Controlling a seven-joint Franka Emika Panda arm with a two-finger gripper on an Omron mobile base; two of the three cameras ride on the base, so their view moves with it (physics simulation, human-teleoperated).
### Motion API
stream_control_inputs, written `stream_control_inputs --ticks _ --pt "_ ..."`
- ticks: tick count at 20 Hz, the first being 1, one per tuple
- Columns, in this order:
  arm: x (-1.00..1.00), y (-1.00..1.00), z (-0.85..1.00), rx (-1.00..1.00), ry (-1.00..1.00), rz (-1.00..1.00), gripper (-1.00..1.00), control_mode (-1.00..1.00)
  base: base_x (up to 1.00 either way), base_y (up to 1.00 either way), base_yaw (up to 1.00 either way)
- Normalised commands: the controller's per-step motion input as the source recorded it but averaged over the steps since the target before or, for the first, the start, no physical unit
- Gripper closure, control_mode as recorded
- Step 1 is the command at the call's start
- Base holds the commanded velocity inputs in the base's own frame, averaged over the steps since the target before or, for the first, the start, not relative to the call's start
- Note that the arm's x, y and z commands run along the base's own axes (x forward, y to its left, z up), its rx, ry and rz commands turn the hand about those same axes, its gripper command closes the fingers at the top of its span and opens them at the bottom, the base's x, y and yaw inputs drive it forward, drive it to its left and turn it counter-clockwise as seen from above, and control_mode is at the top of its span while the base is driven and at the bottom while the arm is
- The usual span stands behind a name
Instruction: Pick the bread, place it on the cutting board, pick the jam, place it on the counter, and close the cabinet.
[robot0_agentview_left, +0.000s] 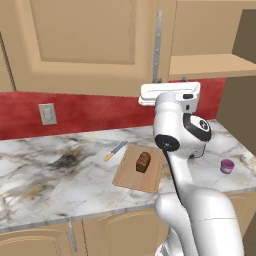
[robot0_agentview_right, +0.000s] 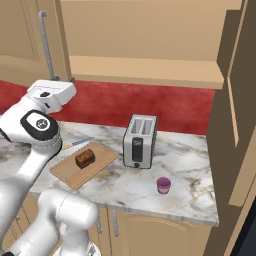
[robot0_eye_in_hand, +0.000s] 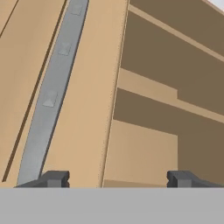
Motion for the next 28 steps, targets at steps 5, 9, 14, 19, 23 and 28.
stream_control_inputs --ticks 5,9,14,19,23,28 --pt "0.33 -0.05 0.00 0.00 0.00 0.00 -1.00 -1.00 0.00 0.00 0.00" --pt "0.35 -0.06 0.00 0.00 0.00 0.00 -1.00 -1.00 0.00 0.00 0.00" --pt "0.36 -0.08 0.00 0.00 0.00 0.00 -1.00 -1.00 0.00 0.00 0.00" --pt "0.30 -0.07 0.00 0.00 0.00 0.00 -1.00 -1.00 0.00 0.00 0.00" --pt "0.22 -0.03 0.00 0.00 0.00 0.00 -1.00 -1.00 0.00 0.00 0.00" --pt "0.23 0.00 0.00 0.00 0.00 0.00 -1.00 -1.00 0.00 0.00 0.00"
